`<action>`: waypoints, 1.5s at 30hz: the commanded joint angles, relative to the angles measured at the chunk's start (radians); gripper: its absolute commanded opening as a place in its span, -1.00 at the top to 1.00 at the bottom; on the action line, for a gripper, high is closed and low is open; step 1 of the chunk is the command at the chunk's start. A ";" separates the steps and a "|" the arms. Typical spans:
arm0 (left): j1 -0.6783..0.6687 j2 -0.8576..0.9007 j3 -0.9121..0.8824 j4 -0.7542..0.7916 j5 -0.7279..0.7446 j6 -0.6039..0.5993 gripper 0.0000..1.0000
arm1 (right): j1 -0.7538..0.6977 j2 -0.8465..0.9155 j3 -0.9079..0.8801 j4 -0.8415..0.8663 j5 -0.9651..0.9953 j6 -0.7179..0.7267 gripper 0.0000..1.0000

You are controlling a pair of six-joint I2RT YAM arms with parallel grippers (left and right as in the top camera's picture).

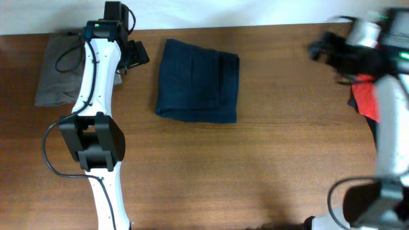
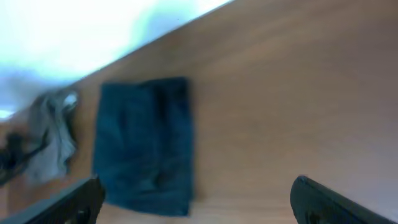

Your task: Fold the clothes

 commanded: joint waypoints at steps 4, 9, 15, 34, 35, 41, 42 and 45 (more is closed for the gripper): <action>0.003 0.006 0.016 -0.005 -0.007 0.009 -0.98 | 0.330 0.264 -0.005 0.264 -0.048 0.023 -0.91; 0.003 0.006 0.016 -0.023 -0.007 0.010 -0.98 | 0.444 0.446 -0.005 0.346 0.037 0.101 -0.92; 0.003 0.006 0.016 -0.025 -0.007 0.009 -0.98 | 0.476 0.586 -0.005 0.346 0.013 0.120 -0.89; 0.003 0.006 0.015 -0.023 -0.008 0.009 -0.98 | 0.536 0.589 -0.006 0.372 0.034 0.143 0.24; 0.003 0.006 0.015 -0.023 -0.008 0.009 -0.98 | 0.536 0.589 -0.005 0.372 0.051 0.148 0.45; 0.003 0.007 0.014 -0.019 -0.008 0.009 -0.98 | 0.534 0.587 0.023 0.354 0.068 0.150 0.92; 0.003 0.007 0.014 -0.019 -0.008 0.009 -0.98 | 0.534 0.584 0.042 0.338 0.068 0.150 0.93; 0.003 0.007 0.014 -0.016 -0.008 0.009 -0.98 | 0.534 0.567 0.106 0.278 0.080 0.149 0.92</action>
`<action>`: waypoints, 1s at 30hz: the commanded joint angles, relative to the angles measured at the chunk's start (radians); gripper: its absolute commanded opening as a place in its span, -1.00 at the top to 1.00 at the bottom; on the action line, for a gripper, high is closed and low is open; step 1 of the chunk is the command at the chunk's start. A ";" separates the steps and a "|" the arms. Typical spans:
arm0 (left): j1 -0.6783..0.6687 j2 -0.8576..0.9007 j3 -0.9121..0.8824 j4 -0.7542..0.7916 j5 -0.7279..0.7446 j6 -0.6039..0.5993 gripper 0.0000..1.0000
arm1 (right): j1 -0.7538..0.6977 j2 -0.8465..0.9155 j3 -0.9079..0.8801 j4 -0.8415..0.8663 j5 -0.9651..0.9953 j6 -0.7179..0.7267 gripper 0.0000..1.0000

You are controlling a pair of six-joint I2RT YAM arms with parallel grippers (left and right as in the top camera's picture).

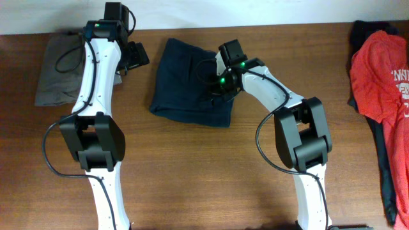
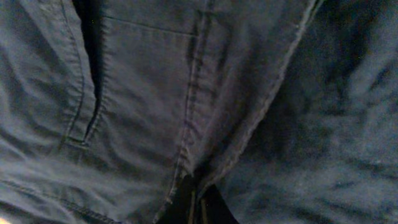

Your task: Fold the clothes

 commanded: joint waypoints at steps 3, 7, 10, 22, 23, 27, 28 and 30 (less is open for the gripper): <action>0.003 0.007 0.014 0.006 -0.011 0.009 -0.98 | 0.006 -0.027 0.174 -0.140 0.053 -0.014 0.92; 0.003 0.007 0.014 0.014 -0.011 0.009 -0.98 | 0.006 -0.027 0.259 -0.227 0.061 -0.024 0.92; 0.003 0.007 0.014 0.020 -0.011 0.009 -0.98 | 0.013 -0.027 0.312 -0.293 0.073 -0.064 0.93; 0.003 0.007 0.014 0.021 -0.011 0.009 -0.98 | 0.104 -0.027 0.551 -0.602 0.437 -0.010 0.92; 0.003 0.007 0.014 0.021 -0.011 0.009 -0.98 | 0.104 -0.027 0.561 -0.612 0.444 -0.010 0.92; 0.003 0.007 0.014 0.021 -0.011 0.009 -0.98 | 0.104 -0.027 0.616 -0.688 0.504 -0.009 0.92; 0.003 0.007 0.014 0.021 -0.011 0.010 -0.98 | 0.104 -0.027 0.626 -0.709 0.524 -0.009 0.92; 0.003 0.007 0.014 0.020 -0.011 0.010 -0.98 | 0.103 -0.027 0.629 -0.736 0.547 -0.008 0.92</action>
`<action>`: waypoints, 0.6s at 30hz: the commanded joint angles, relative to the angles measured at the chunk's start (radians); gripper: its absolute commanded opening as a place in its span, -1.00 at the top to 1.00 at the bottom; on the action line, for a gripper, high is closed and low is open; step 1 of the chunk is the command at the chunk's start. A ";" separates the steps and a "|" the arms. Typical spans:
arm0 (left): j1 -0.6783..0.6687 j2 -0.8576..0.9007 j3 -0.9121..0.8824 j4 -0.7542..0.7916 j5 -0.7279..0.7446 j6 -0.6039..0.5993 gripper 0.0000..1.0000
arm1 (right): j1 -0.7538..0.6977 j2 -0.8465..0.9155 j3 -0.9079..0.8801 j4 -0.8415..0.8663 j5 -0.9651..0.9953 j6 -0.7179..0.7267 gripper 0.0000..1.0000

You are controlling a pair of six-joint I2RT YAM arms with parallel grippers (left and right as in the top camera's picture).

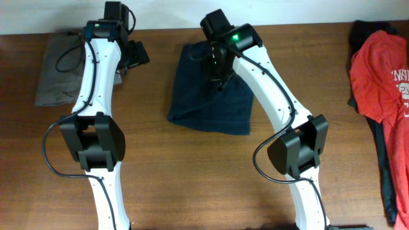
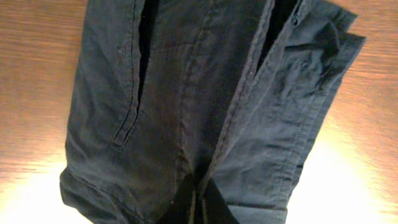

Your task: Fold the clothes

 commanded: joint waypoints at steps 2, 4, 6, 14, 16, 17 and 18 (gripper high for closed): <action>0.003 0.007 0.014 0.002 -0.011 0.010 -0.98 | -0.004 -0.025 0.035 -0.084 0.186 0.066 0.93; 0.003 0.007 0.014 0.002 -0.011 0.010 -0.98 | -0.010 -0.025 0.035 -0.130 0.271 0.100 0.92; 0.003 0.007 0.014 0.002 -0.011 0.009 -0.98 | -0.019 -0.025 0.035 -0.156 0.301 0.103 0.92; 0.003 0.007 0.014 0.002 -0.011 0.010 -0.98 | -0.044 -0.025 0.035 -0.239 0.420 0.217 0.92; 0.003 0.007 0.014 0.002 -0.011 0.009 -0.98 | -0.050 -0.025 0.035 -0.265 0.465 0.253 0.92; 0.003 0.007 0.014 0.002 -0.011 0.010 -0.98 | -0.050 -0.025 0.035 -0.283 0.500 0.282 0.92; 0.003 0.007 0.014 0.002 -0.011 0.009 -0.98 | -0.050 -0.025 0.035 -0.284 0.506 0.282 0.92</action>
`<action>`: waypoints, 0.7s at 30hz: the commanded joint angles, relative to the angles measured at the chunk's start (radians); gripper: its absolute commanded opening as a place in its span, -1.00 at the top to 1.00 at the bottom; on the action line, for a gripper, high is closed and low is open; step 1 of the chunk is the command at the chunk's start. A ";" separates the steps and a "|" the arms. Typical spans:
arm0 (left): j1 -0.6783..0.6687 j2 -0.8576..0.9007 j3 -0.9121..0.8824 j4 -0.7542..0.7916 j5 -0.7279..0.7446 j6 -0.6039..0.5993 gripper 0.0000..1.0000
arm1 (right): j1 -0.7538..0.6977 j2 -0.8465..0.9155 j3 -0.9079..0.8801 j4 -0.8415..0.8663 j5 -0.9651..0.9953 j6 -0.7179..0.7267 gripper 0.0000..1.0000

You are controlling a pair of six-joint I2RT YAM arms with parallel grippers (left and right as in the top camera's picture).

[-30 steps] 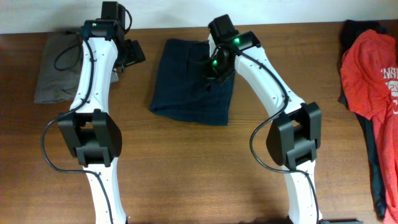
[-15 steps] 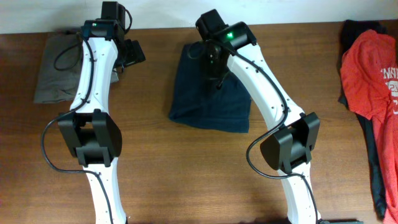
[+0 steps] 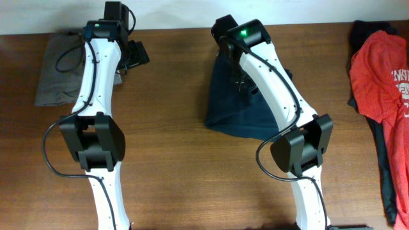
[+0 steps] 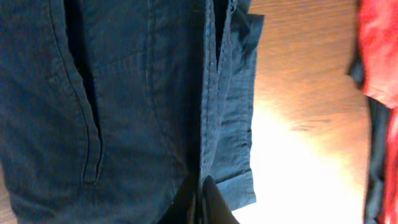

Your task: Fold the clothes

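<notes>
The folded dark blue garment lies right of the table's middle, one edge raised toward my right gripper, which is shut on its cloth. In the right wrist view the blue garment fills the frame, with seams and a pocket slit showing, and the right gripper pinches a fold at the bottom. My left gripper is at the back left beside a grey garment; its jaws cannot be made out. A red garment lies at the far right edge.
The brown wooden table runs under everything. A dark garment lies under and below the red one at the right edge. A white wall borders the table's back edge.
My right gripper, still shut on the blue garment, has moved to the right with it. The garment now lies further right and looks more bunched. The left arm has not moved.
At first the blue garment lay folded at back centre, with my right arm far to the right near the red garment. Then the right gripper was down on the garment, shut on its cloth. Since then it has carried the garment rightward in two steps.
</notes>
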 commanded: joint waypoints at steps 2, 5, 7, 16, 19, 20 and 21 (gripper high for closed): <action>0.003 0.007 0.014 0.003 -0.011 0.009 -0.98 | -0.009 -0.025 0.023 -0.012 0.112 0.066 0.92; 0.003 0.007 0.014 0.003 -0.011 0.009 -0.98 | 0.000 -0.026 0.031 -0.009 0.113 0.066 0.92; 0.003 0.007 0.014 0.002 -0.011 0.009 -0.98 | 0.010 -0.027 0.066 -0.009 0.096 0.051 0.93; 0.003 0.007 0.014 0.001 -0.011 0.010 -0.98 | 0.066 -0.030 0.388 -0.003 -0.341 -0.212 0.92; 0.003 0.007 0.014 -0.003 -0.011 0.010 -0.99 | 0.079 -0.030 0.392 0.005 -0.394 -0.212 0.92; 0.003 0.007 0.014 -0.003 -0.011 0.010 -0.98 | 0.086 -0.030 0.392 0.019 -0.410 -0.212 0.92; 0.003 0.007 0.014 -0.004 -0.011 0.009 -0.98 | 0.089 -0.030 0.392 0.033 -0.426 -0.212 0.92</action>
